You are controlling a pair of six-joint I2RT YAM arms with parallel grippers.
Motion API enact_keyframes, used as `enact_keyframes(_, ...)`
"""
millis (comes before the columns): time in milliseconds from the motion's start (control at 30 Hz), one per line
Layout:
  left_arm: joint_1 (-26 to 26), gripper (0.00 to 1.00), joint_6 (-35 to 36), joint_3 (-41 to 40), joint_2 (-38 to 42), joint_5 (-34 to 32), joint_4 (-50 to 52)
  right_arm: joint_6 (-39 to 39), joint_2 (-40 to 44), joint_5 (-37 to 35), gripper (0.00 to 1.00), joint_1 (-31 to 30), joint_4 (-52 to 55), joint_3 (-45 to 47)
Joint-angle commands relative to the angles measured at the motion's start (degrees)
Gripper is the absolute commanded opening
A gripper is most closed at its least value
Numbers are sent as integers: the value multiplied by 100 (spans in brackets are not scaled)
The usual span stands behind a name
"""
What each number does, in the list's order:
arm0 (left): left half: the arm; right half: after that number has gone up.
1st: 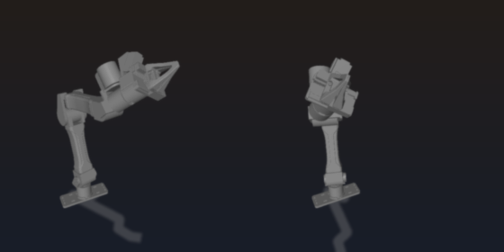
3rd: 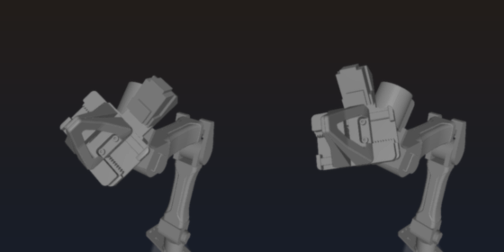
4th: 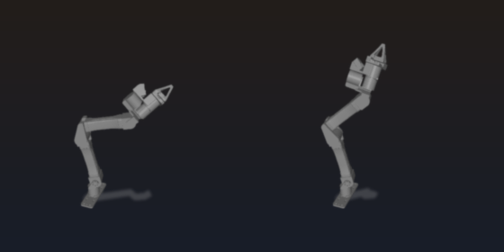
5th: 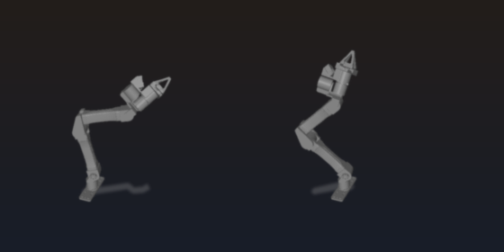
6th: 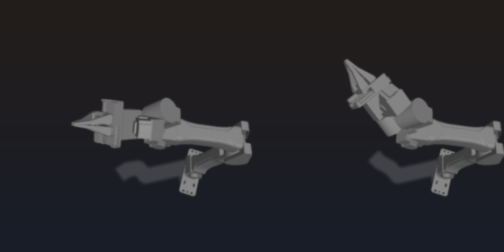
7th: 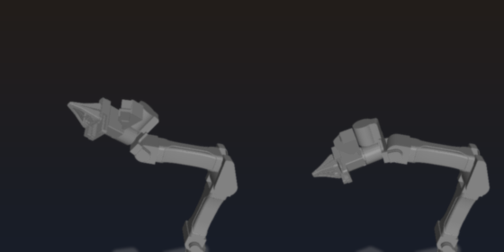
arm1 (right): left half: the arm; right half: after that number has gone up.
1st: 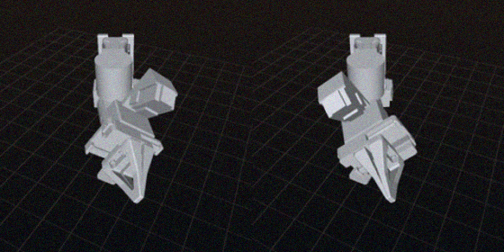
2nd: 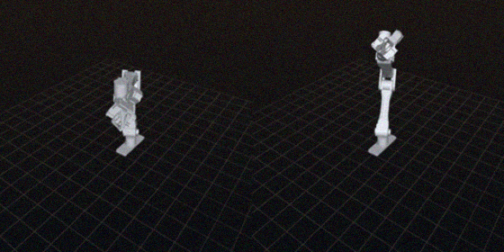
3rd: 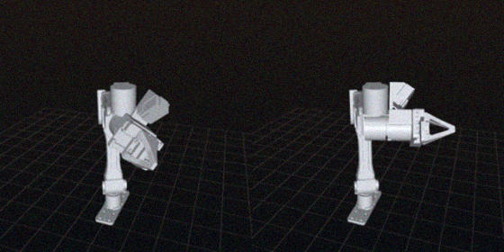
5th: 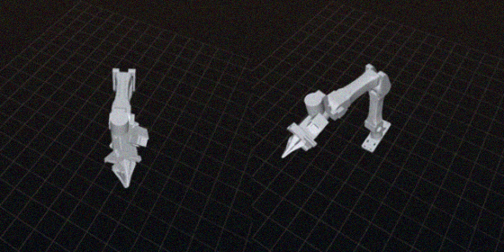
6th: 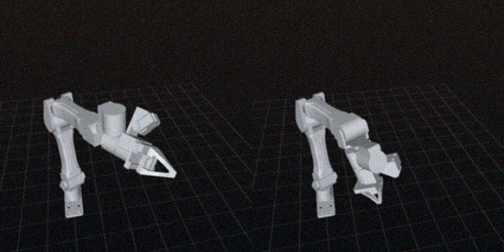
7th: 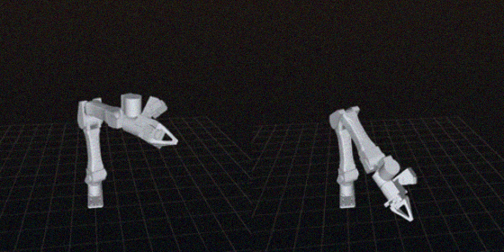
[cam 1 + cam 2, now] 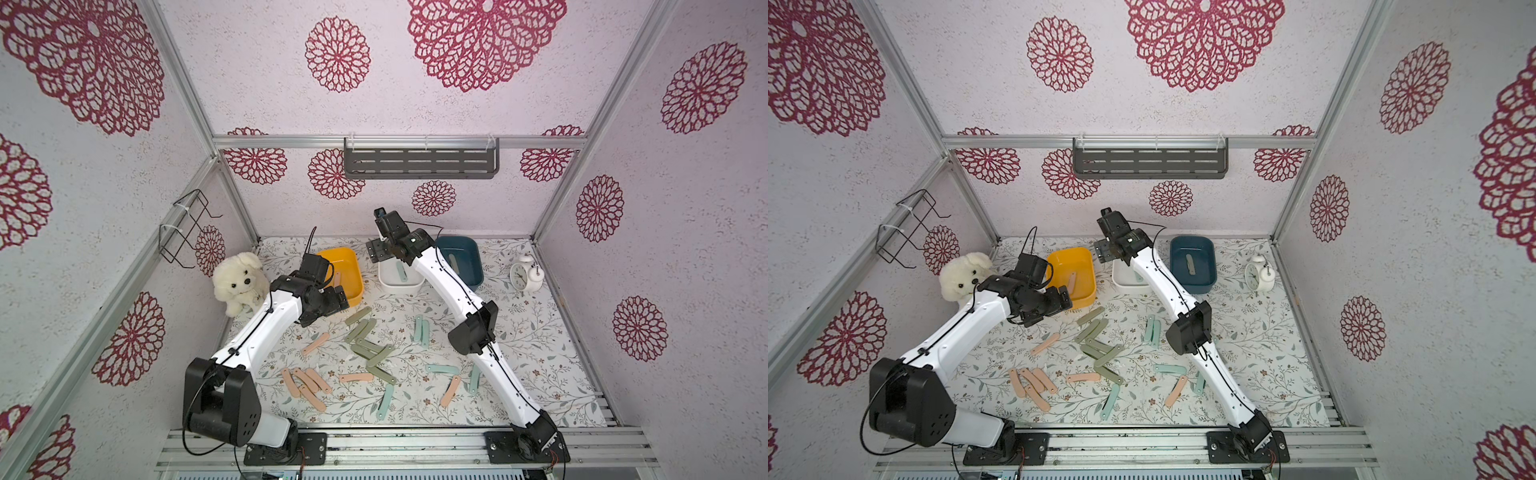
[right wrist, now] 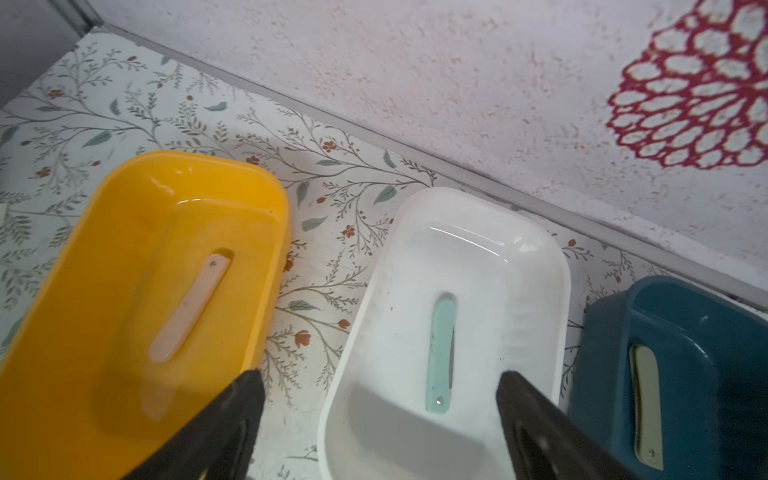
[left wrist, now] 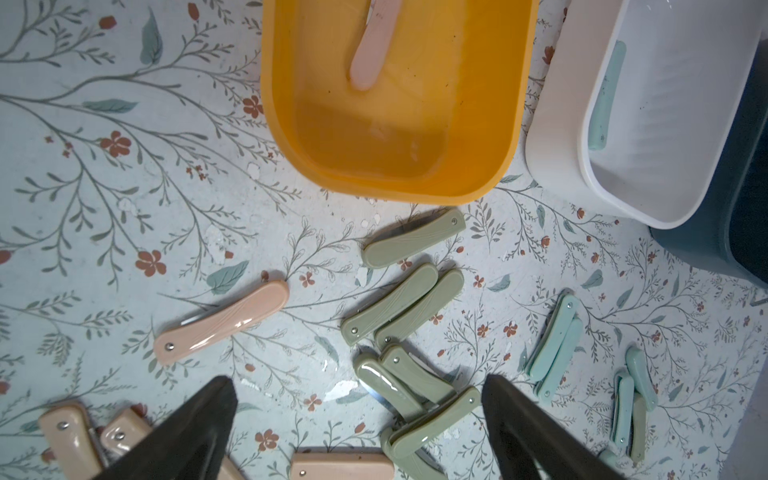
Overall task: Place the fruit knives into the storage box by color
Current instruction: Pick up the fruit knife from the center of the board.
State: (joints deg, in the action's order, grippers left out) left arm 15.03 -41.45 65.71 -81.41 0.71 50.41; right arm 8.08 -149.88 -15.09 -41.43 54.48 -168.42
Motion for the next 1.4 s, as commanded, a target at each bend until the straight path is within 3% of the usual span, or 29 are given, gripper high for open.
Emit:
enact_keyframes(0, 36, 97, -242, -381, 409, -192, 4, -134, 476, -103, 98, -186, 201, -144)
enact_keyframes(267, 52, 97, -650, -1152, 930, -285, -54, -112, 1018, -286, 99, -421, 648, -144)
enact_keyframes(500, 45, 97, -888, -1977, 1327, -548, -183, -92, 974, -525, 99, -951, 863, -140)
enact_keyframes(767, -17, 97, -727, -1927, 1109, -659, -257, -284, 1446, -287, 99, -952, 711, 5)
enact_keyframes(967, -140, 97, -470, -1598, 629, -562, -370, -523, 2339, -95, 99, -681, 456, 703)
enact_keyframes(1167, -195, 97, -161, -1095, 309, -469, -244, -681, 3477, 0, 99, -474, 254, 2032)
enact_keyframes(1367, -375, 97, 353, -681, -75, -184, -40, -945, 5987, 126, 99, -445, -1931, 6338)
